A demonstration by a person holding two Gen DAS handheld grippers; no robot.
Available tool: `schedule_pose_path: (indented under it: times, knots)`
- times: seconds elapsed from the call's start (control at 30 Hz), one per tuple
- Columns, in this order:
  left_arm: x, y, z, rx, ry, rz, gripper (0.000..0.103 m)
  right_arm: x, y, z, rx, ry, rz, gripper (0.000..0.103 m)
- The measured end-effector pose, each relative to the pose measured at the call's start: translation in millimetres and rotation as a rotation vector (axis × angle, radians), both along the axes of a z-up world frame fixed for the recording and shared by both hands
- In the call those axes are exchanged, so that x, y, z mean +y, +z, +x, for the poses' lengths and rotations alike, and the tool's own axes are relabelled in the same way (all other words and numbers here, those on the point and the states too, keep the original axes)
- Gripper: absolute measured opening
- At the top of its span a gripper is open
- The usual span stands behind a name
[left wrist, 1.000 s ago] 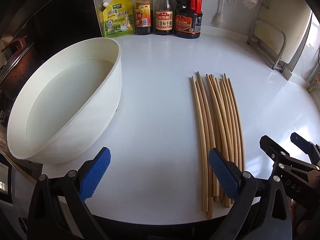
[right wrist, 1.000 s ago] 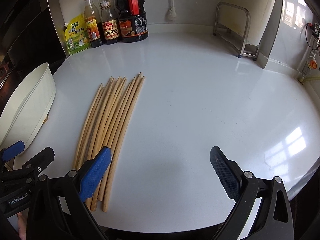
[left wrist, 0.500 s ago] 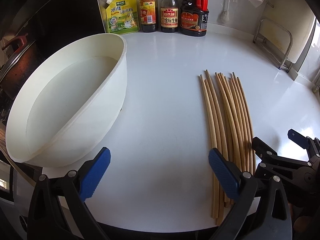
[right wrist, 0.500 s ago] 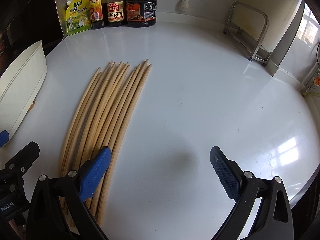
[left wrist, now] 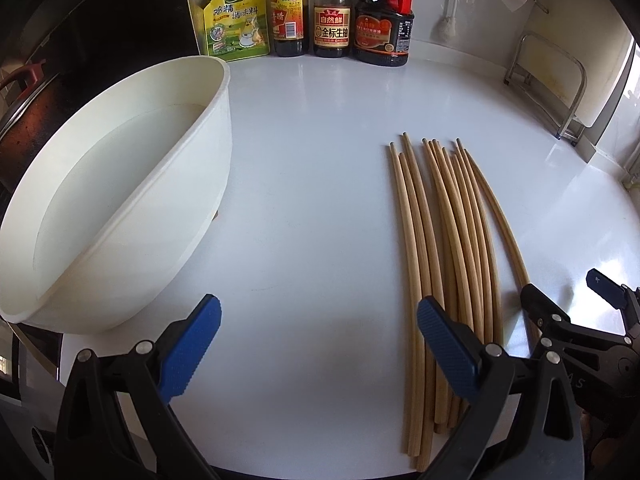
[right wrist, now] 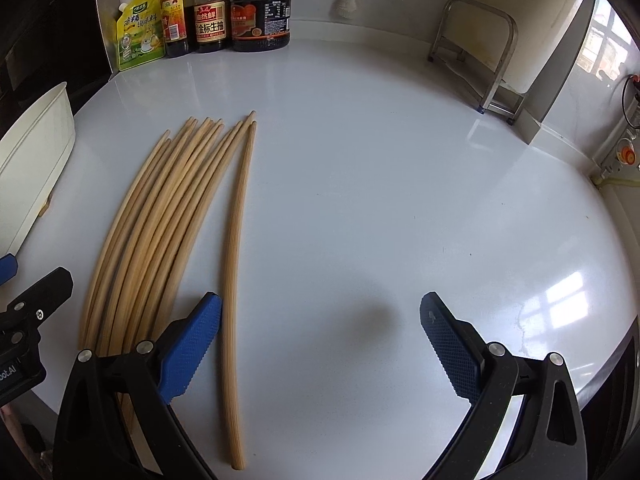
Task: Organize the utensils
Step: 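Move both tools to the chopstick bundle and nudge single chopsticks apart, then close the left tool on one chopstick while the right tool grasps another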
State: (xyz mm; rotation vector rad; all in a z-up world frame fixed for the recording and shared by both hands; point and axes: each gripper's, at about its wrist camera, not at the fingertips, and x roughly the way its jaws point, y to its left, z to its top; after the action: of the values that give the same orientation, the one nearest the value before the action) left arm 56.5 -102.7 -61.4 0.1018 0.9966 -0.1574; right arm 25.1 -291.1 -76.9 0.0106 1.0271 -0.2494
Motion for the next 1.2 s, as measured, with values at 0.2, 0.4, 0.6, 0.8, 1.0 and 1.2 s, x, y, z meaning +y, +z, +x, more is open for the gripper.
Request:
schedule_pose_path:
  times: [0.2, 0.4, 0.6, 0.8, 1.0, 1.2]
  knots:
    - [-8.3, -5.0, 0.6, 0.0, -0.024, 0.011, 0.097, -9.7, 2.0, -3.9, -0.02, -0.008, 0.022, 0.095]
    - [-8.9, -11.0, 1.2, 0.009, -0.028, 0.029, 0.097, -9.6, 3.0, -4.0, -0.028, 0.0, 0.024, 0.095]
    - [-5.2, -14.8, 3.9, 0.019, -0.014, 0.041, 0.097, -12.1, 1.7, -3.9, -0.031, -0.011, 0.023, 0.095]
    - [-8.2, -16.6, 8.1, 0.015, -0.008, 0.061, 0.097, -14.9, -0.6, -1.1, -0.03, -0.024, -0.007, 0.094]
    - [-14.8, -16.3, 24.4, 0.025, -0.001, 0.055, 0.097, -14.8, -1.8, 10.2, -0.046, -0.005, -0.029, 0.094]
    - [-21.1, -14.4, 35.2, 0.029, -0.023, 0.008, 0.078, -8.9, -0.1, 16.0, -0.074, 0.041, 0.005, 0.07]
